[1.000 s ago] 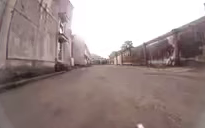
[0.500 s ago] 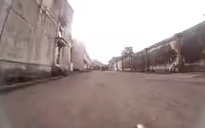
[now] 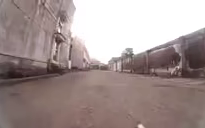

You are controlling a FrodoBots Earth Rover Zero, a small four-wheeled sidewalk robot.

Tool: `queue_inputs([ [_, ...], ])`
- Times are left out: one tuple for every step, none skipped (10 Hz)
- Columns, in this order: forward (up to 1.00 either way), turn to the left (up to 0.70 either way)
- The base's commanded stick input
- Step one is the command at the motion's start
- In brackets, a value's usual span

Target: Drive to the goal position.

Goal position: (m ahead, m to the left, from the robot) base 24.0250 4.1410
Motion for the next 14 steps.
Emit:
queue_inputs([
  [1.00,0.00],
  [1.00,0.00],
  [1.00,0.00],
  [1.00,0.00],
  [1.00,0.00],
  [1.00,0.00],
  [1.00,0.00],
  [1.00,0.00],
  [1.00,0.00],
  [1.00,0.00],
  [1.00,0.00],
  [1.00,0.00],
  [1.00,0.00],
  [1.00,0.00],
])
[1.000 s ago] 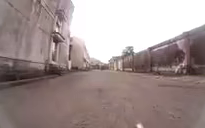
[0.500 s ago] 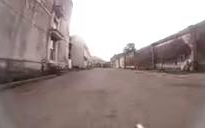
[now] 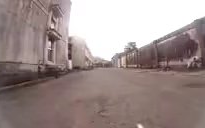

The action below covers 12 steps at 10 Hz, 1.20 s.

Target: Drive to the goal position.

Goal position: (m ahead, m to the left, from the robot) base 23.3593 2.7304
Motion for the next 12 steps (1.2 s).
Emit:
queue_inputs([
  [1.00,0.00],
  [1.00,0.00],
  [1.00,0.00],
  [1.00,0.00],
  [1.00,0.00],
  [1.00,0.00],
  [1.00,0.00],
  [1.00,0.00],
  [1.00,0.00],
  [1.00,0.00],
  [1.00,0.00],
  [1.00,0.00],
])
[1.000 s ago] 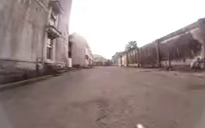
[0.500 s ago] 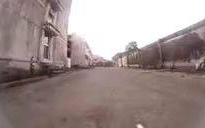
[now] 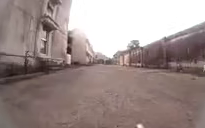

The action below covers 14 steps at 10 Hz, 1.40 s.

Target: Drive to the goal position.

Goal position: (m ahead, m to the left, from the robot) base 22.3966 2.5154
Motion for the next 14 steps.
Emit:
queue_inputs([
  [1.00,0.00],
  [1.00,0.00],
  [1.00,0.00],
  [1.00,0.00],
  [1.00,0.00],
  [1.00,0.00],
  [1.00,0.00],
  [1.00,0.00],
  [1.00,0.00],
  [1.00,0.00],
  [1.00,0.00],
  [1.00,0.00],
  [1.00,0.00],
  [1.00,0.00],
])
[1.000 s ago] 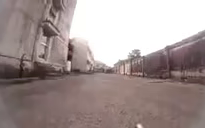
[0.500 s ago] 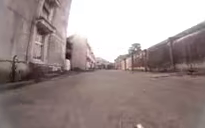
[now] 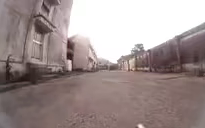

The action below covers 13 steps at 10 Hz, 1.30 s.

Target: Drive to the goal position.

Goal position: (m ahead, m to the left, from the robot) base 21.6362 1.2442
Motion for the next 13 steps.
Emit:
queue_inputs([
  [1.00,0.00],
  [1.00,0.00],
  [1.00,0.00],
  [1.00,0.00],
  [1.00,0.00],
  [1.00,0.00],
  [1.00,0.00],
  [1.00,0.00],
  [1.00,0.00],
  [1.00,0.00],
  [1.00,0.00],
  [1.00,0.00],
  [1.00,0.00],
])
